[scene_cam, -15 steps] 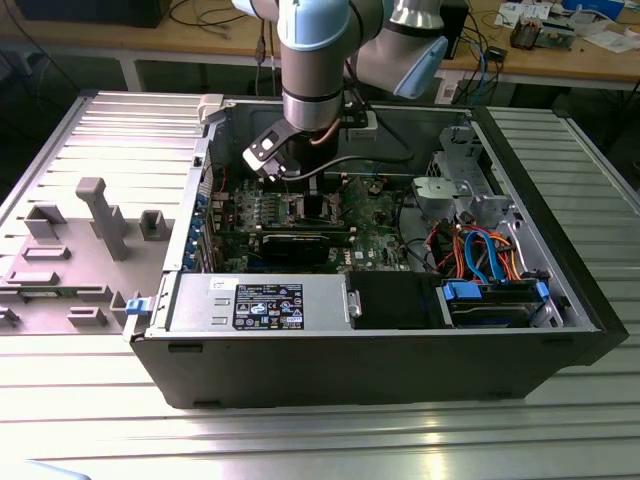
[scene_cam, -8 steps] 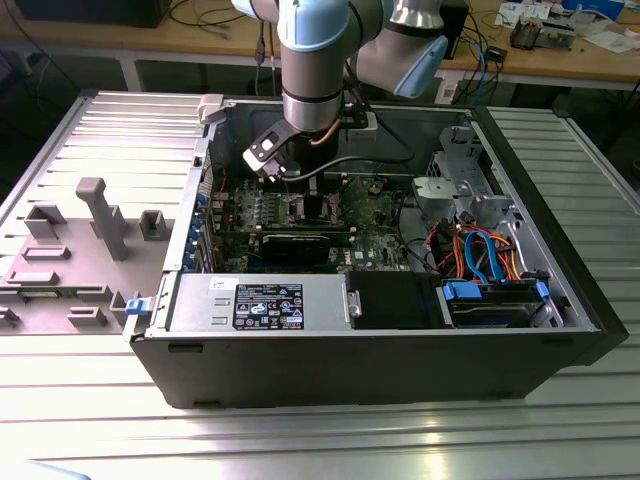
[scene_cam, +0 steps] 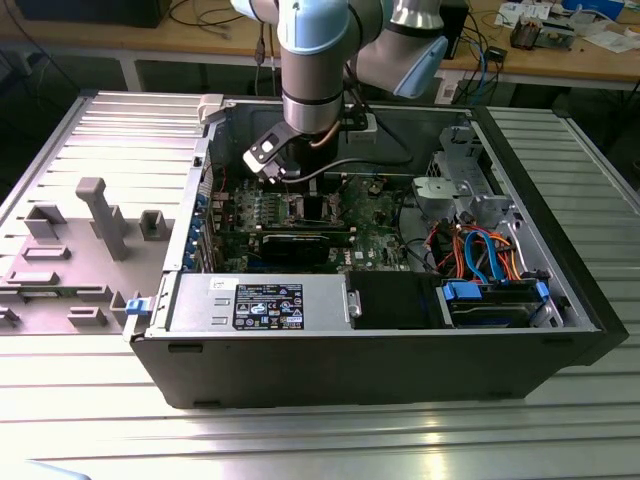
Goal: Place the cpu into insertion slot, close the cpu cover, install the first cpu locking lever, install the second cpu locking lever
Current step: 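Place the cpu into insertion slot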
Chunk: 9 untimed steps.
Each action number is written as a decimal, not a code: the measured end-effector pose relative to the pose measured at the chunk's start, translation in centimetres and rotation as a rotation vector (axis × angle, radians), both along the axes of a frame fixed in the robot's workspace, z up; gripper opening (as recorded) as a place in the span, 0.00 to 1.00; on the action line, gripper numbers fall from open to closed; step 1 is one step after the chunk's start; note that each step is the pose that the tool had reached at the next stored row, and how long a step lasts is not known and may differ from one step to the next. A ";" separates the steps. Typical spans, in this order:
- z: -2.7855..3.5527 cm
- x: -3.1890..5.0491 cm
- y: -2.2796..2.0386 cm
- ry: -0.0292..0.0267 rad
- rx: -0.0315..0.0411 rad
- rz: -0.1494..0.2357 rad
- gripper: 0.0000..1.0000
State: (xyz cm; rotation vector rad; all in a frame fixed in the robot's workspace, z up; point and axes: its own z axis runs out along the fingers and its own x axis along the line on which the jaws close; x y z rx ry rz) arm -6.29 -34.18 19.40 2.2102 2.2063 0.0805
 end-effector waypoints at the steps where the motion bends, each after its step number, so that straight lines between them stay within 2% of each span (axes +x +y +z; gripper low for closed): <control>1: 0.15 0.00 0.00 -0.0003 0.0004 0.000 0.62; 3: 0.84 0.02 0.00 0.0019 0.0001 0.000 0.62; 9: 2.00 0.17 0.00 0.0100 -0.0001 0.000 0.62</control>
